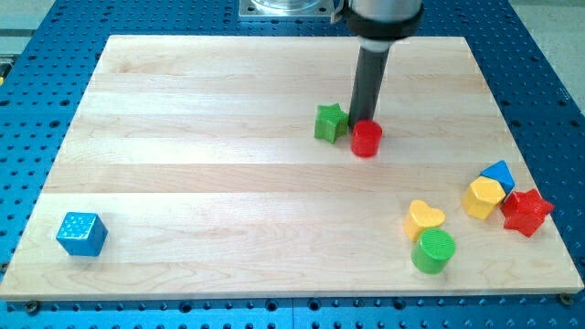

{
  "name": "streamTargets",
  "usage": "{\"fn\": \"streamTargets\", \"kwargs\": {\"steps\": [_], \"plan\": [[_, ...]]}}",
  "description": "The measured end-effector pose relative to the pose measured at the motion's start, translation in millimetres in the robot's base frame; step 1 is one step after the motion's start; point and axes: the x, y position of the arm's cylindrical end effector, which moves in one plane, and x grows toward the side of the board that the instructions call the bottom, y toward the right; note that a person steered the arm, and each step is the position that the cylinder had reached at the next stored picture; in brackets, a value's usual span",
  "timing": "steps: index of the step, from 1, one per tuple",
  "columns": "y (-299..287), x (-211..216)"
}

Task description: Move the green star towards the top right

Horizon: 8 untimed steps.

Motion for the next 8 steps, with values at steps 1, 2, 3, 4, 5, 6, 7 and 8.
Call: {"fn": "streamTargets", "kwargs": {"steps": [1,2,3,4,5,6,7,8], "plan": [[-2.7,61.2],[-2.7,77.6],[-35.1,76.7],[-66.5,49.7],[-44.6,15.1],[-2.5,-10.8],[28.2,-43.7],[11.4,-57.6]]}}
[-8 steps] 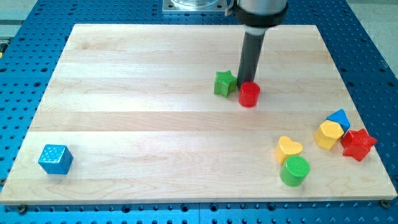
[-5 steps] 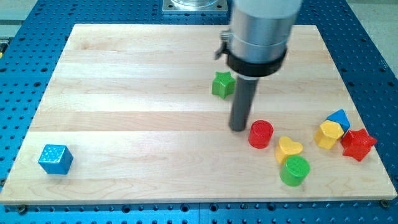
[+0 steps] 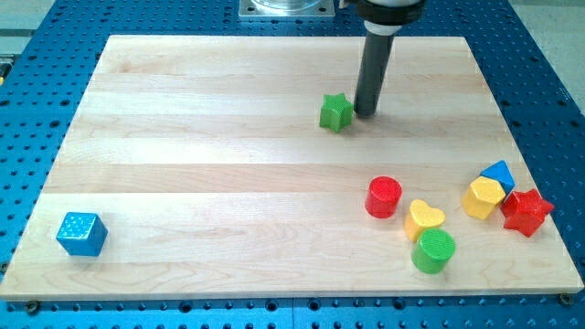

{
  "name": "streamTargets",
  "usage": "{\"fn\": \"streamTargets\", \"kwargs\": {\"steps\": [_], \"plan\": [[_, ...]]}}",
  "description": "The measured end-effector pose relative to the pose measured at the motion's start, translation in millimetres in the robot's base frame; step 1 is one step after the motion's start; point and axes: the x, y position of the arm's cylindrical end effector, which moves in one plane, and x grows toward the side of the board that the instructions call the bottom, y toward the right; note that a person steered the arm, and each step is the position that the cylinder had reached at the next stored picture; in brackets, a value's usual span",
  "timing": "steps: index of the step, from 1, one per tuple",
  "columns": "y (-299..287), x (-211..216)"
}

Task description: Move the green star towards the top right

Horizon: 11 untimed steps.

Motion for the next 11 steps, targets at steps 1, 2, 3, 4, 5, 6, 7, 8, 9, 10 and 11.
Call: {"fn": "streamTargets", "kwargs": {"steps": [1,2,3,4,5,6,7,8,9,10,11], "plan": [[-3.1,14.7],[-3.1,46.6],[-19.6,64.3],[-69.0,60.6],[-66.1,46.6],[-26.7,20.5],[34.8,-11.0],[89.0,-48.0],[90.7,-55.1],[92.3,-39.8],[92.3,30.9]]}}
